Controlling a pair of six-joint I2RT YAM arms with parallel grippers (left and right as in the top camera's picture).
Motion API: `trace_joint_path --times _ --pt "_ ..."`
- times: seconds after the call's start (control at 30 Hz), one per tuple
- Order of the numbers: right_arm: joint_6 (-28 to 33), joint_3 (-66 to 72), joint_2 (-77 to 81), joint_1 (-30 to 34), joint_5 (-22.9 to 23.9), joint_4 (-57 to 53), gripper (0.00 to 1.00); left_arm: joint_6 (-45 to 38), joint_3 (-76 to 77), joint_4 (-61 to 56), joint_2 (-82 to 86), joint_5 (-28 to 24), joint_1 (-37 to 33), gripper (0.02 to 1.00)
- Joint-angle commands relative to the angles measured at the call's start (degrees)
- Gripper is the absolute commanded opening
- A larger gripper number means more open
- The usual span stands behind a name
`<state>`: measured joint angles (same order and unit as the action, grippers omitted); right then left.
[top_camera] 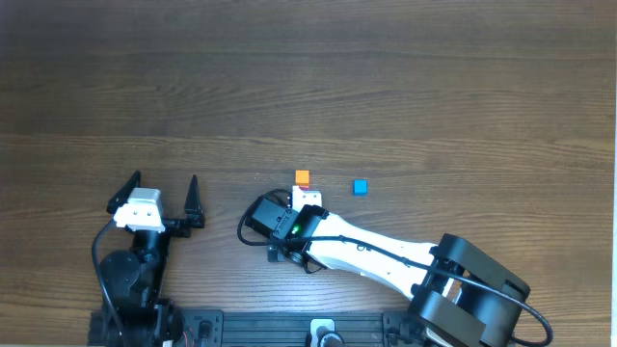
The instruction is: Stack Cubes
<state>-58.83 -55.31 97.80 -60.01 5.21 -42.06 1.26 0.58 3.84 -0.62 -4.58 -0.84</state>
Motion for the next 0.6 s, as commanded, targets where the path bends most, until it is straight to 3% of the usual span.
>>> trace_joint_path --times 0.03,0.47,0.6 --pt "-1.60 -1.11 0.59 -0.48 1.53 -0.61 0.969 -0.85 -0.26 0.11 0.46 -0.96 -0.28 1.000" --pt "-1.55 -1.11 0.81 -0.85 1.55 -1.18 0.952 -0.85 -0.26 0.11 0.46 -0.96 -0.28 0.998" --pt "-1.55 -1.11 0.81 -0.96 1.55 -1.01 0.897 -0.85 -0.26 0.11 0.46 -0.96 -0.28 0.998"
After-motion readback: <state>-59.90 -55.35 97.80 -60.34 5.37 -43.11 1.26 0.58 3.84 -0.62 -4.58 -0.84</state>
